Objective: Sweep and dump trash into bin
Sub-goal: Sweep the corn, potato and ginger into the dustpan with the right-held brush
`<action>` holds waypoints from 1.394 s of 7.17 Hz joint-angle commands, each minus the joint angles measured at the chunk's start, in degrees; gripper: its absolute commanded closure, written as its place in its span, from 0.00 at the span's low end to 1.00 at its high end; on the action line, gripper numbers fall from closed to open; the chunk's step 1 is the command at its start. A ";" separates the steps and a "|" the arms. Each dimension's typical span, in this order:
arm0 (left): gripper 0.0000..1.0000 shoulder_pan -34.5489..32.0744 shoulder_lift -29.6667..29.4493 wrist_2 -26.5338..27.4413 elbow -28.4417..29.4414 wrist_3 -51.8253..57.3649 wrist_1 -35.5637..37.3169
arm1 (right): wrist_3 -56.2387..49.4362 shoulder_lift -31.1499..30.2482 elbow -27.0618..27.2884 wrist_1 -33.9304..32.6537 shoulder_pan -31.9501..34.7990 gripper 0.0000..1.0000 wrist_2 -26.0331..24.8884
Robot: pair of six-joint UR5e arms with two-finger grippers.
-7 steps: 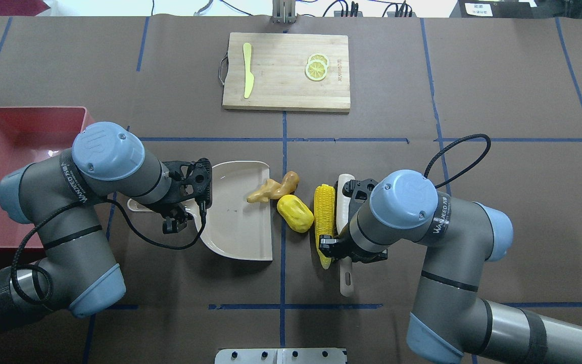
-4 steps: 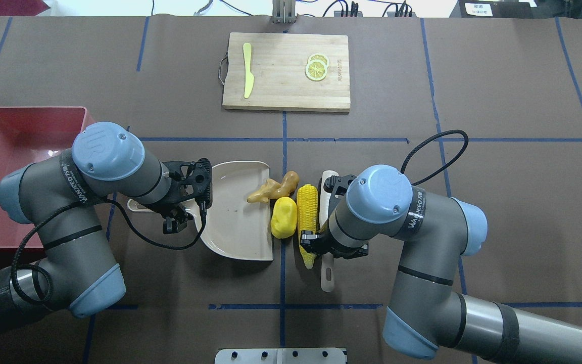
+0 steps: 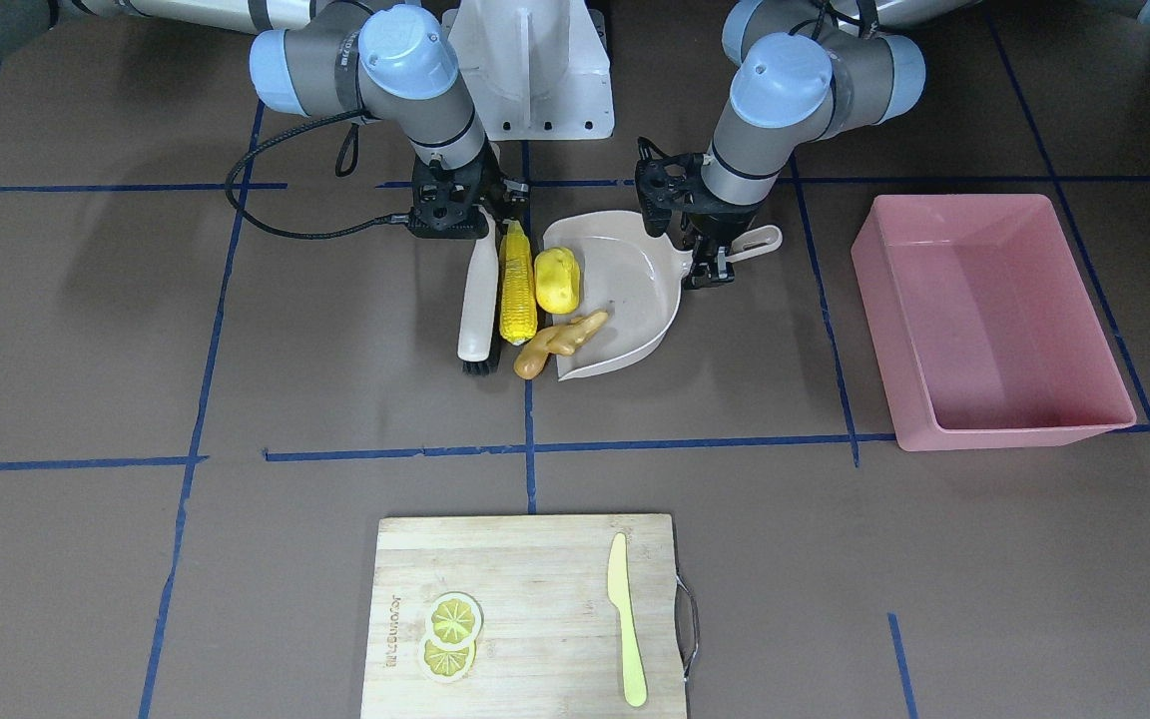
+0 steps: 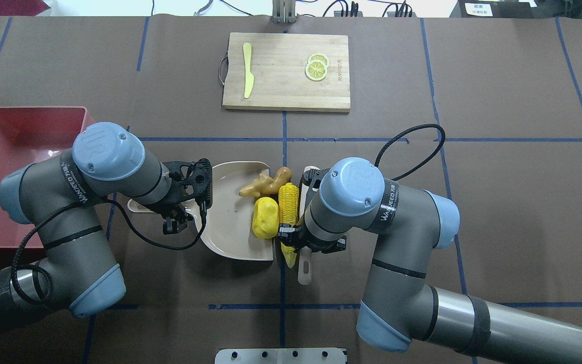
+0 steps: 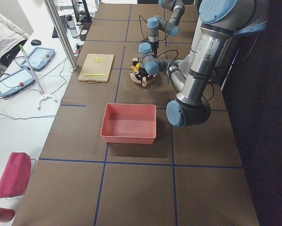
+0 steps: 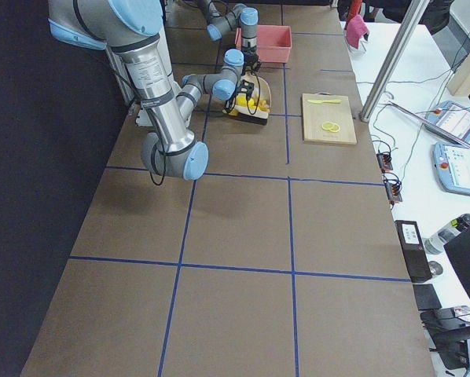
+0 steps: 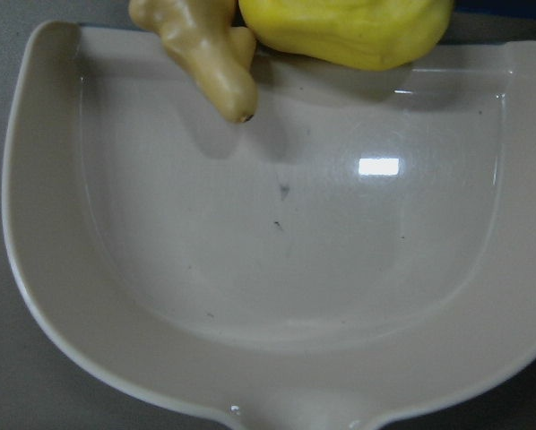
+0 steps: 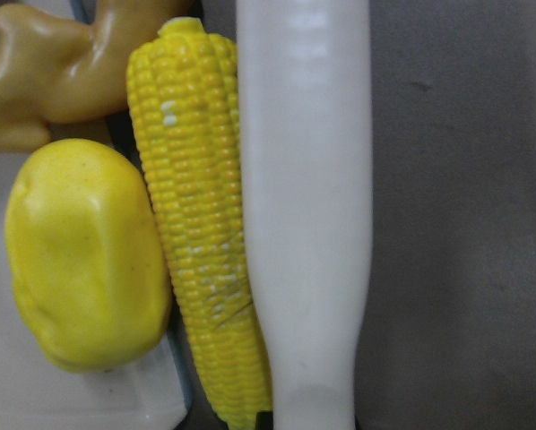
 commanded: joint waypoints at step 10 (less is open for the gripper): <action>0.97 0.00 -0.18 -0.20 0.01 0.00 0.00 | 1.18 10.00 -6.92 0.52 -1.93 1.00 -0.65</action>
